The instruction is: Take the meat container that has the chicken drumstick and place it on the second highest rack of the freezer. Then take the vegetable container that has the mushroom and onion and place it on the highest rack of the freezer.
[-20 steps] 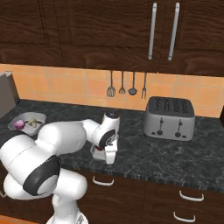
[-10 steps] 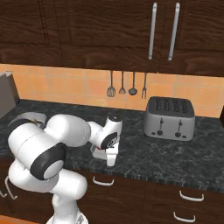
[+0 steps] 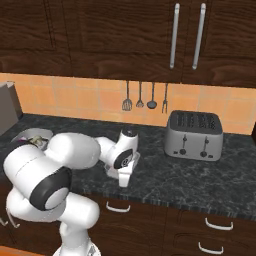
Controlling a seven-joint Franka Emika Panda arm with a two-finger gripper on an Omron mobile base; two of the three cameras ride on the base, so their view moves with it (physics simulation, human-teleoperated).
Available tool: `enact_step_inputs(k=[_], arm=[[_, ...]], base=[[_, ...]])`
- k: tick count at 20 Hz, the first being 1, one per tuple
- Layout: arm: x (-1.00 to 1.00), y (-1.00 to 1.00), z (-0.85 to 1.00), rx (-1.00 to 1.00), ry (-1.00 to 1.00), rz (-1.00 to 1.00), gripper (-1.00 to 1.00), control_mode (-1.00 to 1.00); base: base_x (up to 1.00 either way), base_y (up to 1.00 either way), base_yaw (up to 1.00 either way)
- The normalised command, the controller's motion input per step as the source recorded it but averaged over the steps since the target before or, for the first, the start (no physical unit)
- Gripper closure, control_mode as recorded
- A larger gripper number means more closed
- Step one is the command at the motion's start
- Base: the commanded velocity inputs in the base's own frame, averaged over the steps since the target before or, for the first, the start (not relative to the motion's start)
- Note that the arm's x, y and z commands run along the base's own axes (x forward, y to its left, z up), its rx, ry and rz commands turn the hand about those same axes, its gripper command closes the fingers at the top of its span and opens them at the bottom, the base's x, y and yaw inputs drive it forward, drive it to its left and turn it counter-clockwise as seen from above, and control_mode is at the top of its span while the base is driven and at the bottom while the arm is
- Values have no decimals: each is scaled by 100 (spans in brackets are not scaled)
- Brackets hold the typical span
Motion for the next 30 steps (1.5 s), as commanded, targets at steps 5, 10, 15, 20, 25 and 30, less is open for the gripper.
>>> enact_step_inputs(k=[5,10,15,20,25,30], arm=[[0,0,91,0,2,0,100,-100],[-14,0,98,0,0,11,100,-100],[-23,0,100,0,1,32,100,-100],[-51,9,79,-1,0,45,100,-100],[-78,17,47,-1,-13,54,100,-100],[-54,41,52,0,-11,45,100,-100]], base=[[0,0,0],[0,0,0],[0,0,0],[0,0,0],[0,0,0],[0,0,0]])
